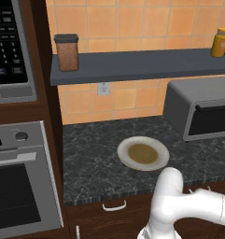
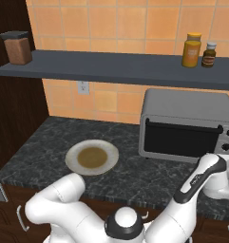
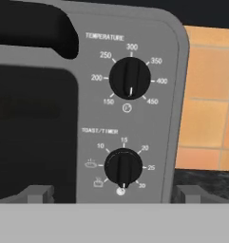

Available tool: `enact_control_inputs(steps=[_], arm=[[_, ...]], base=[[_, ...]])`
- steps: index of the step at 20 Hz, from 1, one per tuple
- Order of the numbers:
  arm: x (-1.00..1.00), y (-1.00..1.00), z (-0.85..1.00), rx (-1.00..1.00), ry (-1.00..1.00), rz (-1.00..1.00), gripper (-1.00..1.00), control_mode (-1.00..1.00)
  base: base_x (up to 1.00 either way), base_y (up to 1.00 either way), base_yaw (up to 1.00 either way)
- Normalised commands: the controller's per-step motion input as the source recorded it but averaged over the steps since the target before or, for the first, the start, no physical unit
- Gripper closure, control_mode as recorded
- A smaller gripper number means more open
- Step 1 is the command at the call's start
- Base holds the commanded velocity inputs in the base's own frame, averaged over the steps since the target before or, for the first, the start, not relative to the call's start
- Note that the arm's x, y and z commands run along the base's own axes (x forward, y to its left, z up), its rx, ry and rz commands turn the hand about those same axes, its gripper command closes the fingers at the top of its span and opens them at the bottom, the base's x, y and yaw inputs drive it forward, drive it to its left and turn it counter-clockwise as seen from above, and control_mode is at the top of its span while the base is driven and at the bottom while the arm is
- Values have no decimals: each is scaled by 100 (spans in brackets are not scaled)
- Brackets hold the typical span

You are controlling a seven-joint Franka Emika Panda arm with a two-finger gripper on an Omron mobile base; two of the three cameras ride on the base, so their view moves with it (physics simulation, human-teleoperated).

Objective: Pick up the kebab skewer and baguette bread, and place them inside the toaster oven. Close the toaster oven door and start by setting the timer.

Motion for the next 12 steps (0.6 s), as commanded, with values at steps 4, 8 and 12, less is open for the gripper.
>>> enact_control_inputs(steps=[4, 8, 12], arm=[[35, -14, 0, 1, 0, 0, -100, -100], [18, -6, 0, 0, 0, 0, -100, -100], [17, 0, 0, 0, 0, 0, -100, -100]], base=[[0, 0, 0], [0, 0, 0], [0, 0, 0]])
